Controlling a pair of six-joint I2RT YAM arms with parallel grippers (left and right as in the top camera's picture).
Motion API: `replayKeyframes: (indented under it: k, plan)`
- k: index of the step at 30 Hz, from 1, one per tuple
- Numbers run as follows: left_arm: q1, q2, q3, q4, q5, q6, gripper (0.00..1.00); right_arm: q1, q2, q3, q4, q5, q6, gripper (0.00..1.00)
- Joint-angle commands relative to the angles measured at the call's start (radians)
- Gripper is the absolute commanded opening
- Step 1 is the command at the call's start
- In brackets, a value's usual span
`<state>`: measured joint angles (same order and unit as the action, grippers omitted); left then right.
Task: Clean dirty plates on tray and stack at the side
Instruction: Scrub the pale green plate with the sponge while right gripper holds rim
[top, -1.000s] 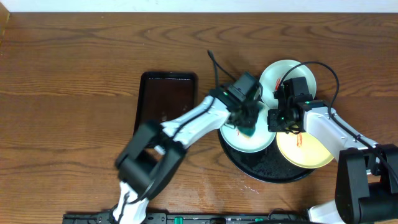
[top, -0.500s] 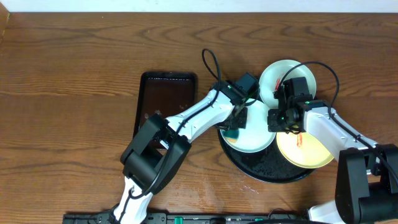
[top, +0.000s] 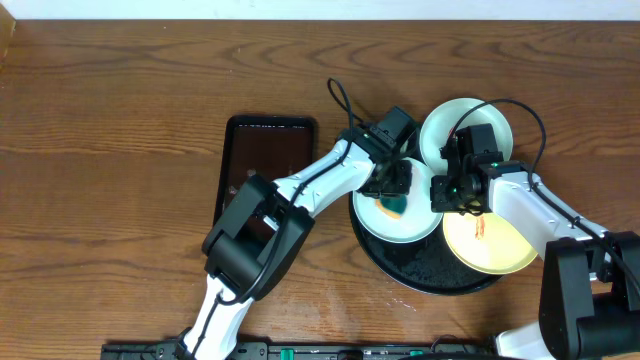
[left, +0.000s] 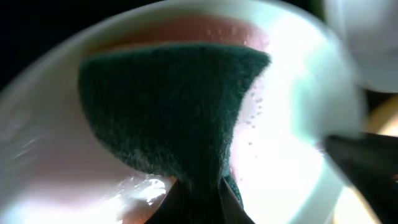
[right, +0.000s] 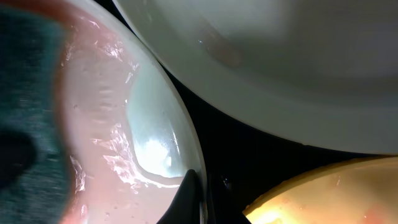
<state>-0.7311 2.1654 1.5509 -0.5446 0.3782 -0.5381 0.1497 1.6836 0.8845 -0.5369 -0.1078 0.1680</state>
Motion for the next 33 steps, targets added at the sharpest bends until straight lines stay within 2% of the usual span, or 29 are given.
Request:
replayKeyframes:
  k: [1, 6, 15, 21, 23, 26, 30, 33]
  plan:
    - [-0.048, 0.068, -0.006, 0.035, 0.180, 0.051, 0.08, -0.011, 0.024, -0.015, -0.005, 0.043, -0.005, 0.01]
    - [-0.085, 0.068, -0.006, 0.009, 0.195, 0.108, 0.08, -0.011, 0.024, -0.015, -0.005, 0.043, -0.005, 0.01]
    - [-0.056, 0.058, -0.005, -0.101, 0.192, 0.108, 0.08, -0.011, 0.024, -0.015, -0.005, 0.043, -0.005, 0.01]
    - [0.001, 0.039, 0.016, -0.316, 0.139, 0.099, 0.07, -0.011, 0.024, -0.015, -0.005, 0.043, -0.005, 0.01]
    - [0.027, 0.038, 0.017, -0.391, 0.053, 0.095, 0.08, -0.011, 0.024, -0.015, -0.005, 0.044, -0.005, 0.01]
    - [0.046, 0.038, 0.017, -0.394, -0.059, 0.087, 0.08, -0.011, 0.024, -0.015, -0.005, 0.048, -0.005, 0.01]
    - [0.052, 0.038, 0.017, -0.309, -0.211, 0.053, 0.07, -0.011, 0.024, -0.015, -0.005, 0.051, -0.005, 0.01]
    - [0.052, 0.038, 0.019, -0.230, -0.237, 0.041, 0.08, -0.011, 0.024, -0.015, -0.005, 0.051, -0.005, 0.01]
